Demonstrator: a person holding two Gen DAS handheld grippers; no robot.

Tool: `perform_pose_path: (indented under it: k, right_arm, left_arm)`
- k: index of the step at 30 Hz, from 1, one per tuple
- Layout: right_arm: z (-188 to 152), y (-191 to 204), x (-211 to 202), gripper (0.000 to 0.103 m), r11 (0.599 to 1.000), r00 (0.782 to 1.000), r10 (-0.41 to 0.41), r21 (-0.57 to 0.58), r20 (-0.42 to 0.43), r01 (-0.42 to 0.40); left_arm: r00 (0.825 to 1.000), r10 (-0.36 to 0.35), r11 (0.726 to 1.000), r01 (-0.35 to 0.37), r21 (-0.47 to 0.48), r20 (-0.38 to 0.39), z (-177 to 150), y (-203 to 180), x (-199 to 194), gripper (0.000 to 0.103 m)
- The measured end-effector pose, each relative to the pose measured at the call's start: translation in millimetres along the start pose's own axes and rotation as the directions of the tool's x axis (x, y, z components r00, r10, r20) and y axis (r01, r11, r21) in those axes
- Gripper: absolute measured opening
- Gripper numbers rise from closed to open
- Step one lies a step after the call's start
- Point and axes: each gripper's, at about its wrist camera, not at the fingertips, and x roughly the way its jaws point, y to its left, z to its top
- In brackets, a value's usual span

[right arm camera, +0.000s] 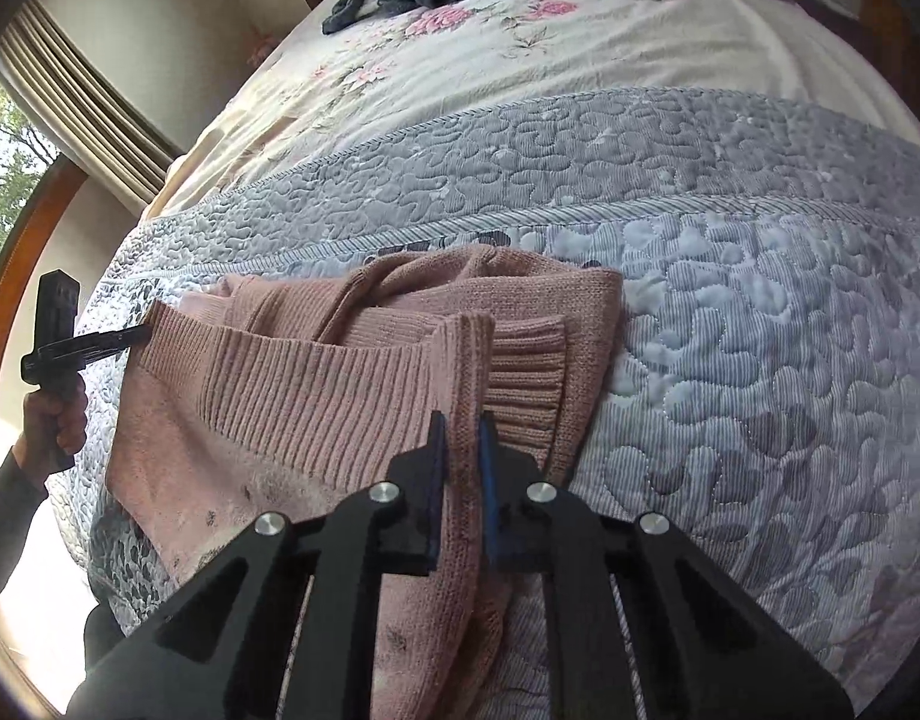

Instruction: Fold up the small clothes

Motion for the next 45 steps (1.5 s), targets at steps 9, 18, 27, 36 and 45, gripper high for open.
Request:
perform_pose_path:
  k: [9, 18, 27, 36, 45]
  right_arm:
    - [27.5, 3.9, -45.4, 0.008, 1.000, 0.993, 0.005, 0.015, 0.119, -0.007]
    - [77.5, -21.1, -5.9, 0.008, 0.994, 0.994, -0.053, 0.099, 0.097, 0.043]
    - [78.9, -51.3, 51.1, 0.008, 0.984, 0.996, -0.085, 0.159, -0.010, 0.085]
    - [70.3, -42.3, 22.0, 0.022, 0.976, 0.989, -0.033, 0.217, 0.142, 0.001]
    - [46.9, -48.7, 58.8, 0.014, 0.964, 0.999, 0.030, 0.264, 0.012, -0.032]
  left_arm:
    - [0.991, -0.046, 0.998, 0.042, 0.041, 0.122, 28.6, -17.0, -48.8, 0.010]
    - [0.998, -0.012, 0.998, 0.016, -0.063, 0.065, 81.2, 15.1, 9.7, 0.010]
    - [0.996, 0.048, 0.989, -0.058, -0.139, -0.074, 84.3, 50.1, 74.4, 0.010]
    - [0.995, -0.079, 0.994, 0.084, -0.073, 0.064, 66.2, 5.7, 31.5, 0.020]
    - [0.998, 0.000, 0.991, -0.009, -0.137, -0.064, 47.9, 24.9, 72.2, 0.007]
